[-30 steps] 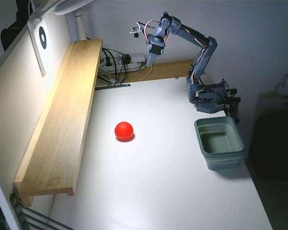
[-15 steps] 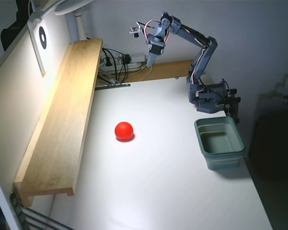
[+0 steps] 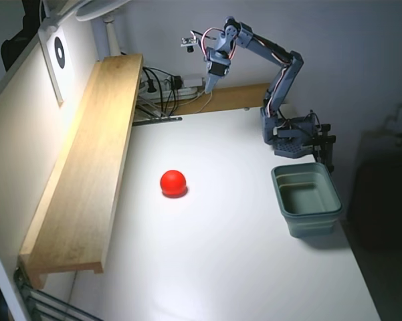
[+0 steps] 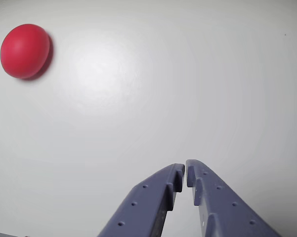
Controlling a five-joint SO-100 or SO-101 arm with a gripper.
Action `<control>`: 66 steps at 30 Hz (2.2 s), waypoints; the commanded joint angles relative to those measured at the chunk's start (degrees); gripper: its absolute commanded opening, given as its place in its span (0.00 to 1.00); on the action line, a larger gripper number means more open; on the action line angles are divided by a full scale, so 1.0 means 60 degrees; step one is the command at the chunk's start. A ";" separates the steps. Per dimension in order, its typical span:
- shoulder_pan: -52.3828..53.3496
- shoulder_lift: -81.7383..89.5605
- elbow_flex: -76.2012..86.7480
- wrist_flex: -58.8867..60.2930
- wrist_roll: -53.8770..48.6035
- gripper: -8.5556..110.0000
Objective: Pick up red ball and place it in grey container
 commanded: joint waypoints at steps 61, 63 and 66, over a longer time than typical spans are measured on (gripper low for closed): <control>-0.3510 0.0333 -0.0172 0.0099 0.0015 0.39; -0.3510 0.0476 0.0157 0.0099 0.0015 0.39; -0.3510 0.0776 0.0858 0.0066 0.0015 0.39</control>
